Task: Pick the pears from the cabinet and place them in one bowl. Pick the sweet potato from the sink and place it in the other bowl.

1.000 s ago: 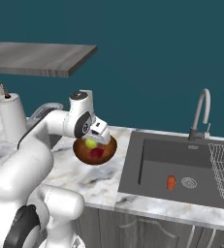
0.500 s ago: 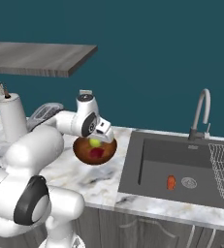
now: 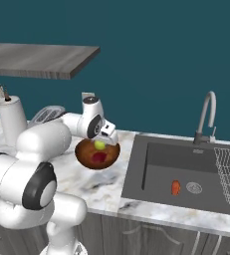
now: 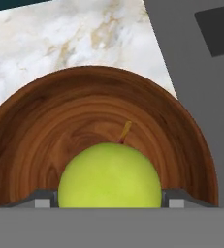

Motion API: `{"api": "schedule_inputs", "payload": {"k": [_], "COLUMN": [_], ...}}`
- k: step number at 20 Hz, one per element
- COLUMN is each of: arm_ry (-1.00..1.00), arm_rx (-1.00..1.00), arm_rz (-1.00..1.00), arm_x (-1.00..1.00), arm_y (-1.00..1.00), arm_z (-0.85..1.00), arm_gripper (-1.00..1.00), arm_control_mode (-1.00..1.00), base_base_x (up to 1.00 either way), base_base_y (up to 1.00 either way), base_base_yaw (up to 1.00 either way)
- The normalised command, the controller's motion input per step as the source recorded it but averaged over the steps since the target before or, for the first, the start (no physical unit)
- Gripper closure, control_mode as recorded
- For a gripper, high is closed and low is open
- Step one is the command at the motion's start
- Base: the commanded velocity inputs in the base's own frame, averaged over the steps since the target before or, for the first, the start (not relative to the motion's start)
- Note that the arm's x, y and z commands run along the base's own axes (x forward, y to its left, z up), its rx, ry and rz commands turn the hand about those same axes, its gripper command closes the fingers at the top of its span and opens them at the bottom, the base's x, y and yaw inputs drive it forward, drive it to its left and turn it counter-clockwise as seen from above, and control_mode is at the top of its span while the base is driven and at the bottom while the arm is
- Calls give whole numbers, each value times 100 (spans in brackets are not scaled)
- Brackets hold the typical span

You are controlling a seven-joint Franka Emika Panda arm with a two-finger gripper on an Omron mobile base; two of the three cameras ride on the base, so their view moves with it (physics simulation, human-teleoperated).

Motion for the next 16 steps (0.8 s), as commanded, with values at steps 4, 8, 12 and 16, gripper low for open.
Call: {"api": "schedule_inputs", "payload": {"k": [4,8,12,16], "arm_ry": [0,0,0,0], "arm_rx": [0,0,0,0], "arm_rz": [0,0,0,0], "arm_x": [0,7,1,-1], "arm_y": [-1,0,0,0], "arm_z": [-31,-46,-28,-9], "arm_gripper": [100,100,100,100], "arm_control_mode": [-100,-100,-100,-100], "base_base_x": [0,0,0,0], "base_base_y": [0,0,0,0], "base_base_yaw": [0,0,0,0]}}
